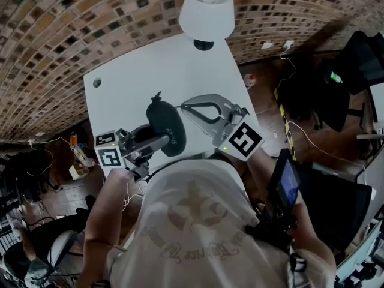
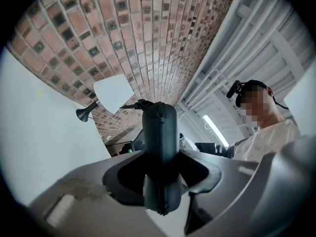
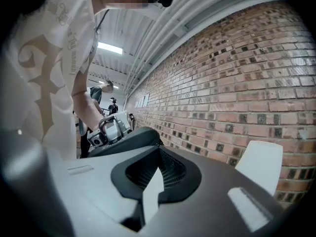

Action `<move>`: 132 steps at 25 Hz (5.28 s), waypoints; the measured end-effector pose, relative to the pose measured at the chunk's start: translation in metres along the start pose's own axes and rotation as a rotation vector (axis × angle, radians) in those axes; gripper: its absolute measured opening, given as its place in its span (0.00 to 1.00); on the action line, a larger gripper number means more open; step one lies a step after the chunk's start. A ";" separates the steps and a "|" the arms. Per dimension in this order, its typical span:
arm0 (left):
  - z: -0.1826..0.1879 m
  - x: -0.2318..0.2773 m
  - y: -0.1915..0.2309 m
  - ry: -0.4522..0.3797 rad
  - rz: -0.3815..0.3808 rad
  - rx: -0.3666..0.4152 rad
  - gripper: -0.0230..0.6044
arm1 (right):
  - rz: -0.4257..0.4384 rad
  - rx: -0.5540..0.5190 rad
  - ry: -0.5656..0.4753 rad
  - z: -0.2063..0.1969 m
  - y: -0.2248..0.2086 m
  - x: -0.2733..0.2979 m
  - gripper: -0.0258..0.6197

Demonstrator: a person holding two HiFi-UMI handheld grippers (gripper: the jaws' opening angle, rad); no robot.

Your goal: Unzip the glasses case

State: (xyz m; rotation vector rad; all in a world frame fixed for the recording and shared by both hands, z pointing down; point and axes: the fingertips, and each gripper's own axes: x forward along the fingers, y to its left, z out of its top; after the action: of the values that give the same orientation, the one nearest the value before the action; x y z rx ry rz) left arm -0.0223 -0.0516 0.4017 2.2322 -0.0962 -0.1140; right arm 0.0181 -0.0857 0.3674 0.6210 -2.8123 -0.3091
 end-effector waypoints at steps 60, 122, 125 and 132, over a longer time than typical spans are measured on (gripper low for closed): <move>-0.022 -0.029 0.012 0.427 0.054 0.068 0.39 | 0.071 -0.421 0.139 -0.022 0.032 0.027 0.07; -0.094 -0.065 0.080 1.256 0.152 0.116 0.38 | 0.287 -0.746 0.405 -0.090 0.057 0.073 0.06; -0.094 -0.062 0.091 1.092 0.184 0.094 0.39 | 0.199 -0.638 0.440 -0.094 0.034 0.067 0.06; -0.078 -0.021 0.095 0.675 0.190 0.103 0.39 | 0.092 -0.088 0.372 -0.104 0.003 0.043 0.08</move>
State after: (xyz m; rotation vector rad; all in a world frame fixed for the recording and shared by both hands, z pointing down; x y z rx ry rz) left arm -0.0367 -0.0472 0.5255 2.2333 0.0572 0.7559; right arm 0.0082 -0.1178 0.4746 0.4720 -2.4479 -0.2670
